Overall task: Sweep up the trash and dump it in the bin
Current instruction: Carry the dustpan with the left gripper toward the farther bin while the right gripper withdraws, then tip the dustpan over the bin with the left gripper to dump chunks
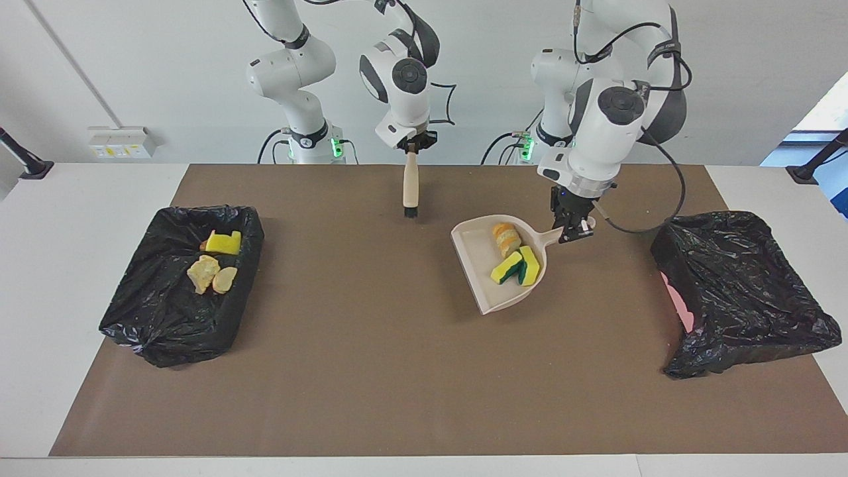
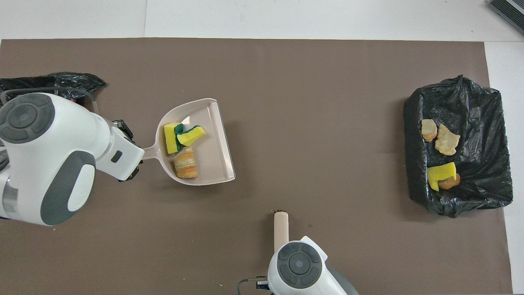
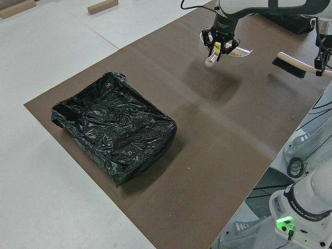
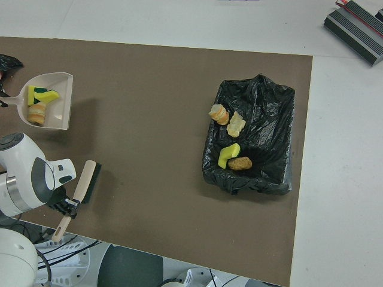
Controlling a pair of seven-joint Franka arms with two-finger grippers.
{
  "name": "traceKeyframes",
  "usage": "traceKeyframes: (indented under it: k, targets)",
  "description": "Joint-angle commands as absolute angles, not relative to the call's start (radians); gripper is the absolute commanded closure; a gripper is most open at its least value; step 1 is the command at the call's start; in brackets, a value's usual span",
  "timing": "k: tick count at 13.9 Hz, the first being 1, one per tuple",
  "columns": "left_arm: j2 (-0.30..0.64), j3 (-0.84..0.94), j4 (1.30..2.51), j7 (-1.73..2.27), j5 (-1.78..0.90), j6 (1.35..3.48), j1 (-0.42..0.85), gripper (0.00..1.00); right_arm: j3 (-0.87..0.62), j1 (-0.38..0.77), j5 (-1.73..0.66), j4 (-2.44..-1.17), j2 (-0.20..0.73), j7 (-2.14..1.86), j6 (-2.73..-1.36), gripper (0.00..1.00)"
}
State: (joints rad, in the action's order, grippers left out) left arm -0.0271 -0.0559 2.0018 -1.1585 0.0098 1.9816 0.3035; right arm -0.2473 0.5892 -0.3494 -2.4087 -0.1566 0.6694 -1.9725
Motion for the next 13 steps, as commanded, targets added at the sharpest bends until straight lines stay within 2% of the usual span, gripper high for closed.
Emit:
traceKeyframes:
  k: [1,5,6,9,12,13]
  targets:
    - [-0.098,-0.048,2.028,-1.287,0.017,1.967,0.207,1.00,-0.241,0.614,-0.373,-2.467,-0.160,0.687,-2.052,1.00]
    - [-0.129,-0.049,2.023,-1.451,0.017,1.965,0.048,1.00,-0.241,0.626,-0.371,-2.496,-0.147,0.677,-2.111,1.00]
    - [-0.129,-0.049,2.011,-1.486,0.017,1.964,0.000,1.00,-0.241,0.627,-0.368,-2.496,-0.138,0.676,-2.120,0.95]
    - [-0.118,-0.051,1.976,-1.591,-0.003,1.977,-0.156,1.00,-0.238,0.618,-0.354,-2.490,-0.117,0.663,-2.123,0.66]
    - [-0.092,-0.054,1.915,-1.594,-0.009,1.982,-0.296,1.00,-0.238,0.614,-0.350,-2.487,-0.112,0.641,-2.122,0.66]
    - [-0.078,-0.055,1.887,-1.595,-0.005,1.986,-0.329,1.00,-0.238,0.614,-0.350,-2.485,-0.110,0.641,-2.121,0.60]
